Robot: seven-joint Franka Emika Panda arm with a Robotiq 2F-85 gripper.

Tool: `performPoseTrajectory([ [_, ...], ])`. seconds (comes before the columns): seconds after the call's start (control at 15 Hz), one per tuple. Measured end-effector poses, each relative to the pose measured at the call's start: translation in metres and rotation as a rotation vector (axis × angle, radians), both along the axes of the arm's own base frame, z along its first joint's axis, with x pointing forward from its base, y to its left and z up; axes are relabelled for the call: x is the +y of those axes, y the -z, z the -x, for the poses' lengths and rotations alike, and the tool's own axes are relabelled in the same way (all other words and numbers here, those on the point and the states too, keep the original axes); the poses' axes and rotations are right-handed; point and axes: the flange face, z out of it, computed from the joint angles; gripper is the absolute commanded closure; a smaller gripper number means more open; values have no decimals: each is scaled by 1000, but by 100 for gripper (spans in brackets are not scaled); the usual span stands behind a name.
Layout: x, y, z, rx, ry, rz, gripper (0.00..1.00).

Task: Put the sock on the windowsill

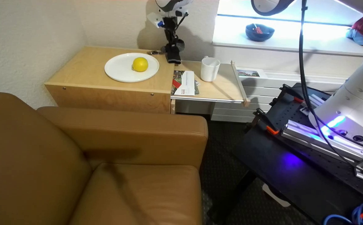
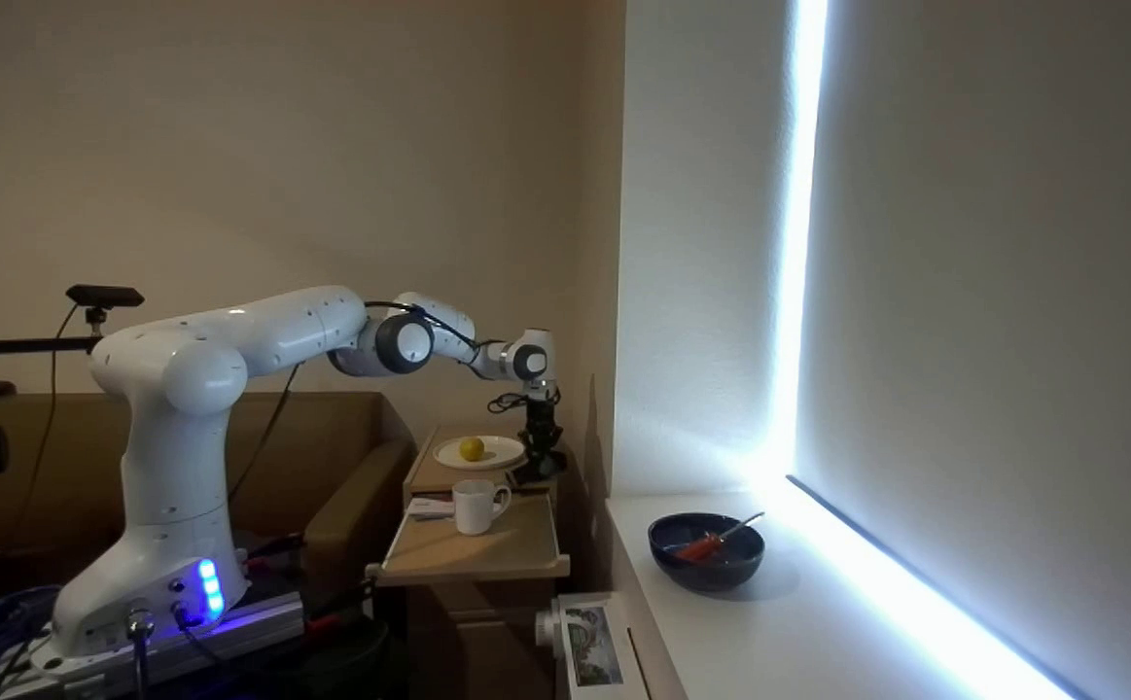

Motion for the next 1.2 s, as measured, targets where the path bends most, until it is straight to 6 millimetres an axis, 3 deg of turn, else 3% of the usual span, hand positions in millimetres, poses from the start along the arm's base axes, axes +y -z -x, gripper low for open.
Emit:
performPoseTrajectory([
  [0.4, -71, -32, -1, 5, 102, -43, 97],
  [0.8, -150, -55, 22, 57, 232, -87, 97],
  [1.2, -184, -83, 62, 108, 413, -85, 97],
])
